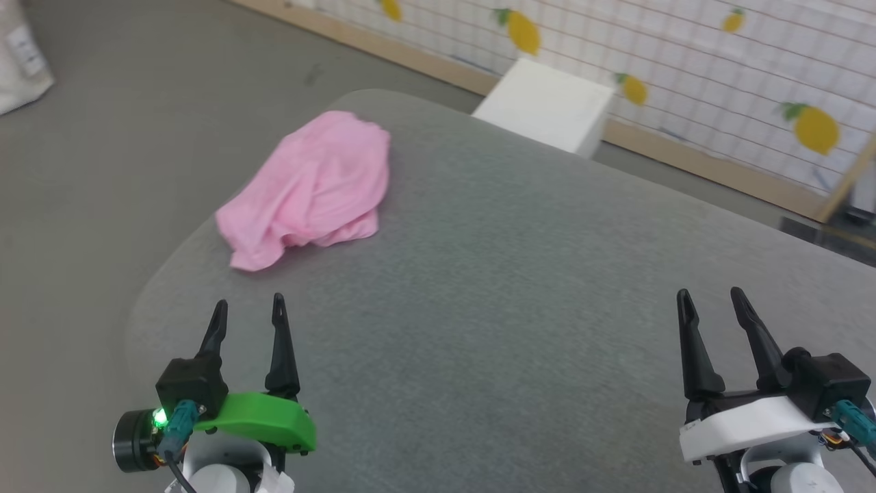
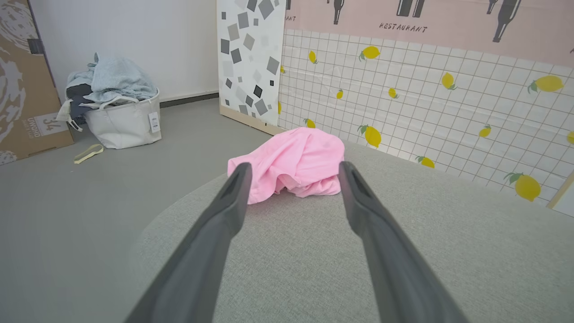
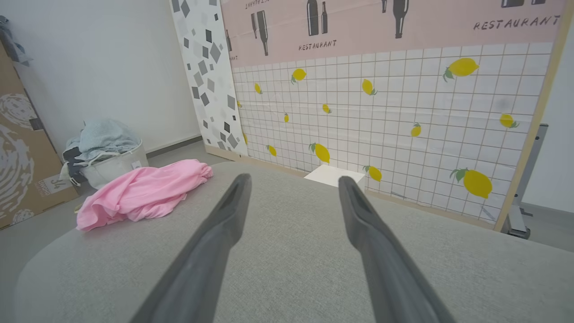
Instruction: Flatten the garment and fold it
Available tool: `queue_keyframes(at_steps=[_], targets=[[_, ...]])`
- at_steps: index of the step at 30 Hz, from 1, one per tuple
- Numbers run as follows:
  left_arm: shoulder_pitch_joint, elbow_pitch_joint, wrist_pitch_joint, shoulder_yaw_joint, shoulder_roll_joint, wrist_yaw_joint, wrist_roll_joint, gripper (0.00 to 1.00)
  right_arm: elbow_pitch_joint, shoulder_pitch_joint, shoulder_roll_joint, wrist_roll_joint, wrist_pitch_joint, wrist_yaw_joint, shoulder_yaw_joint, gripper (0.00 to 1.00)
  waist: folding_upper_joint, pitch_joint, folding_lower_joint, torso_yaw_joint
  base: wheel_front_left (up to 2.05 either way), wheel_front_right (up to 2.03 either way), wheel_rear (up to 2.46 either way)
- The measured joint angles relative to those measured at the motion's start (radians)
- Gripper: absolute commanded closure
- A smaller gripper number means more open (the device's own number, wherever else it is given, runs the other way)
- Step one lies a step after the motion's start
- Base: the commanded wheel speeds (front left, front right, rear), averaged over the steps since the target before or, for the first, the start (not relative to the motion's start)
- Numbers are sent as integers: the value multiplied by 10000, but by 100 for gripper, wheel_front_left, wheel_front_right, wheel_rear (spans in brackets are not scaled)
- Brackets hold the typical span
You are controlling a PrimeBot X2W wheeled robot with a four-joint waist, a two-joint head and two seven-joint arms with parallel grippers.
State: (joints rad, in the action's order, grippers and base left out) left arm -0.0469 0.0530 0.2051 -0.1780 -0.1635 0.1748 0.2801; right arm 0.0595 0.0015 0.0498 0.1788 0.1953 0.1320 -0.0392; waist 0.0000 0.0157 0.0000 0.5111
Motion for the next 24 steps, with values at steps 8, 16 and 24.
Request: queue_keyframes(at_steps=[8,16,24], targets=[[80,-17,81,46,-10,40,65,0,-12,-12,0,-2,-33,0,15,0,0,-95,0,1174,0,0,0],[163,-27,169,81,-19,121,176,0,-19,-27,-2,-2,-104,0,46,0,0,-206,0,1216,0,0,0],[-272,-100,265,746,-29,104,838,0,-318,-214,-2,-42,-253,0,48,0,0,-537,0,829,0,0,0]])
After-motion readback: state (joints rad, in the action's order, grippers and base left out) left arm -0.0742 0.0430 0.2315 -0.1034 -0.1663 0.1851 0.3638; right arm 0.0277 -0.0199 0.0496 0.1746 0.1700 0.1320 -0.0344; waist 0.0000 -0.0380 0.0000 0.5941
